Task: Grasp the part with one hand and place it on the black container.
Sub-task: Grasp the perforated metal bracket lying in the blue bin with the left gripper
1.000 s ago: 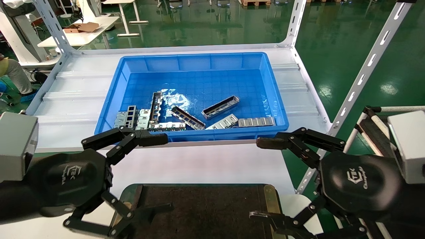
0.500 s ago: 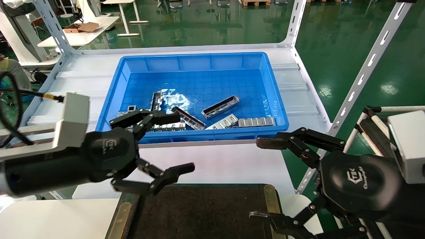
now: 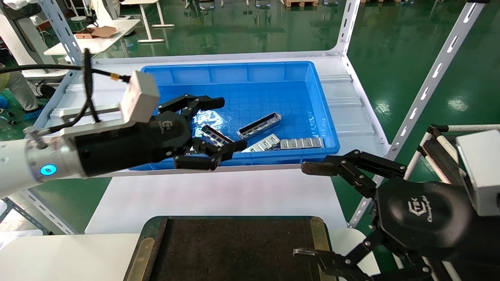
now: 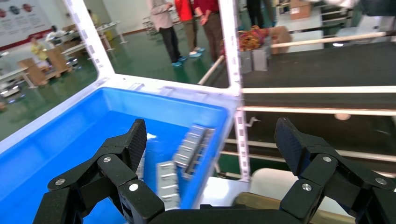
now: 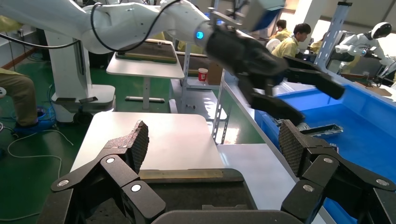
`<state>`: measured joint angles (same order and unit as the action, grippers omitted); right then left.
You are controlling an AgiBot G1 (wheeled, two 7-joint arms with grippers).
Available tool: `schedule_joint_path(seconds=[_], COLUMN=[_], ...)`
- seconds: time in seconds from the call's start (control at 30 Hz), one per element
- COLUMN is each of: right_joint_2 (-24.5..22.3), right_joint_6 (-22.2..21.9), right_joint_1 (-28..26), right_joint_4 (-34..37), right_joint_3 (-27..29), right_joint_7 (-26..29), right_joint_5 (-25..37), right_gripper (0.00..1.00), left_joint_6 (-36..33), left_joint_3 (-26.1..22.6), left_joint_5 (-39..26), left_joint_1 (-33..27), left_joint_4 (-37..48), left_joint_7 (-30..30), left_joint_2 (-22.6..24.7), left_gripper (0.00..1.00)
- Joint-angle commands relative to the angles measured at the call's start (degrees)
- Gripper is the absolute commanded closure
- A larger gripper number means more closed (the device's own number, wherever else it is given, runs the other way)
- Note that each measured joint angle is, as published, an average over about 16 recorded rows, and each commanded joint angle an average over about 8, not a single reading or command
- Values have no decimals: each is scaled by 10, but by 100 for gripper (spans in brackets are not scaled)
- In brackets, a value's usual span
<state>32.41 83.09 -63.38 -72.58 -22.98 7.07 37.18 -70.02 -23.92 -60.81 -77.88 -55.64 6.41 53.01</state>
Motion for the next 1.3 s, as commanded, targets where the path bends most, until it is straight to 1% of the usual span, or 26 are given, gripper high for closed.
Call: schedule_joint_path(seconds=[0.03, 0.2, 0.43, 0.83, 1.03, 1.3], right_joint_2=[0, 0, 0, 0, 0, 0], right_joint_6=[0, 0, 0, 0, 0, 0], right_joint_1=[0, 0, 0, 0, 0, 0], right_joint_4=[0, 0, 0, 0, 0, 0], right_joint_3=[0, 0, 0, 0, 0, 0], right_joint_7=[0, 0, 0, 0, 0, 0], right_joint_5=[0, 0, 0, 0, 0, 0], right_gripper=[0, 0, 0, 0, 0, 0], left_joint_6=[10, 26, 51, 111, 149, 181], left_joint_3=[-7, -25, -40, -51, -60, -81], left_joint_5=[-16, -46, -74, -100, -110, -113], left_joint_1=[-17, -60, -104, -162, -180, -181], left_joint_4=[23, 106, 220, 387, 445, 460], left_joint_7=[-6, -29, -82, -149, -172, -180], left_joint_2=[16, 65, 129, 214, 242, 250], left_gripper=[0, 0, 0, 0, 0, 0])
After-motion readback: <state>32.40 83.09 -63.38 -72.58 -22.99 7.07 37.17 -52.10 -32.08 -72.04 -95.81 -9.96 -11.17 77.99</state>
